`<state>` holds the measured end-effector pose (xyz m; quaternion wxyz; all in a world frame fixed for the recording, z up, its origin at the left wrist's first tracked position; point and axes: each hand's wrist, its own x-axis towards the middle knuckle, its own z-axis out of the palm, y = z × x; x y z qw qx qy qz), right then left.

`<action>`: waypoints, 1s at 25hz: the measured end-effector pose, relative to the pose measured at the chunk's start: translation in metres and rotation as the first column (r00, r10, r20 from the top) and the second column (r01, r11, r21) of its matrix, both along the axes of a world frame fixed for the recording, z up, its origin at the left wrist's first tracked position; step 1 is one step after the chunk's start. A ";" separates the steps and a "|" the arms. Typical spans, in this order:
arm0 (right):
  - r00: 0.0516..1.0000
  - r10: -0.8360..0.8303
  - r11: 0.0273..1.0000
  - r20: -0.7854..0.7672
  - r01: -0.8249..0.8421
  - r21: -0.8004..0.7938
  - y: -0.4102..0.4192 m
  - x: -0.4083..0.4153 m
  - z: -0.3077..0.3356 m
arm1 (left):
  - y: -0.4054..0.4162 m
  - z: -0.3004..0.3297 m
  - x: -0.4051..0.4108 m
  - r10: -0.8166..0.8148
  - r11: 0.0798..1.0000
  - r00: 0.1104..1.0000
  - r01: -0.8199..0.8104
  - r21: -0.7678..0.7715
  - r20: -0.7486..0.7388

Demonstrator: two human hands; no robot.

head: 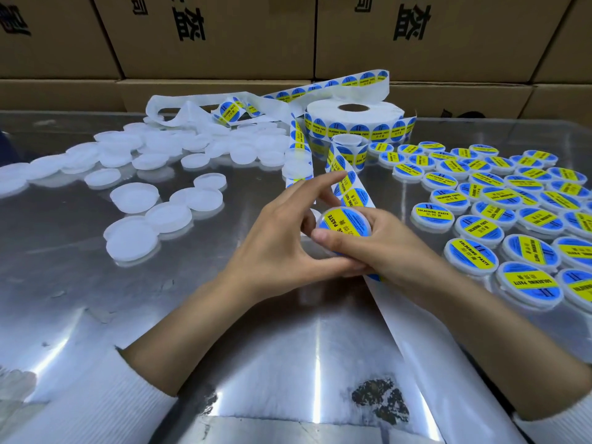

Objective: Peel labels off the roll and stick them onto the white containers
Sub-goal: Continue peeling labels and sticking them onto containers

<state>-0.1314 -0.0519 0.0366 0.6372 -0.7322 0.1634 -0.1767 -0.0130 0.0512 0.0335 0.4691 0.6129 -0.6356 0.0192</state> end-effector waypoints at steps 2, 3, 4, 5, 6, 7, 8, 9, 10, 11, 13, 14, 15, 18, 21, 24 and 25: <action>0.999 -0.039 0.998 0.015 0.040 -0.056 -0.001 0.000 -0.001 | -0.001 -0.001 -0.003 -0.012 1.000 1.000 0.013 -0.014 0.013; 0.997 -0.076 0.995 0.011 0.076 -0.066 0.000 0.000 0.000 | -0.001 -0.001 -0.004 -0.014 1.000 1.000 0.014 -0.016 0.009; 0.993 -0.115 0.991 -0.005 0.114 -0.066 0.000 0.001 0.001 | -0.002 -0.002 -0.005 -0.010 1.000 1.000 0.010 -0.016 0.007; 0.987 -0.160 0.986 -0.033 0.158 -0.061 0.001 0.003 0.002 | -0.002 -0.002 -0.006 -0.003 1.000 1.000 0.003 -0.016 0.012; 0.975 -0.210 0.976 -0.069 0.205 -0.067 0.000 0.004 0.002 | -0.003 -0.004 -0.007 0.000 1.000 1.000 0.000 -0.014 0.018; 0.959 -0.264 0.964 -0.101 0.259 -0.064 0.001 0.004 0.003 | -0.003 -0.005 -0.008 0.000 1.000 1.000 0.000 -0.006 0.020; 0.947 -0.303 0.953 -0.109 0.300 -0.038 0.001 0.005 0.002 | -0.003 -0.006 -0.010 -0.001 1.000 1.000 0.001 0.010 0.023; 0.937 -0.332 0.942 -0.107 0.336 0.022 0.002 0.006 0.002 | -0.003 -0.006 -0.011 -0.005 1.000 0.999 0.003 0.030 0.038; 0.934 -0.345 0.929 -0.093 0.354 0.107 0.002 0.006 0.002 | -0.003 -0.006 -0.011 -0.007 0.999 0.997 0.003 0.045 0.075; 0.935 -0.347 0.911 -0.075 0.355 0.207 0.002 0.007 0.003 | -0.003 -0.006 -0.011 -0.006 0.999 0.992 -0.001 0.050 0.125; 0.945 -0.324 0.884 -0.044 0.319 0.343 0.001 0.007 0.002 | -0.005 -0.006 -0.011 -0.002 0.998 0.984 -0.010 0.069 0.175; 0.953 -0.300 0.883 -0.037 0.292 0.367 -0.001 0.008 0.001 | -0.006 -0.006 -0.012 -0.007 0.997 0.986 -0.006 0.083 0.166; 0.959 -0.280 0.885 -0.038 0.274 0.377 -0.002 0.009 0.000 | -0.007 -0.007 -0.013 -0.021 0.996 0.989 0.007 0.089 0.150; 0.970 -0.237 0.883 -0.045 0.235 0.406 -0.004 0.010 -0.003 | -0.008 -0.007 -0.014 -0.044 0.998 0.990 0.039 0.042 0.132; 0.984 -0.170 0.873 -0.045 0.172 0.456 -0.002 0.009 0.001 | -0.007 -0.003 -0.010 0.004 0.996 0.988 0.009 -0.084 0.155; 0.992 -0.113 0.869 -0.050 0.123 0.480 -0.002 0.006 0.006 | -0.006 -0.002 -0.010 0.012 0.985 0.988 0.015 -0.169 0.156; 0.991 -0.118 0.871 -0.059 0.132 0.473 -0.002 0.006 0.008 | -0.006 -0.003 -0.011 0.015 0.982 0.988 0.015 -0.188 0.154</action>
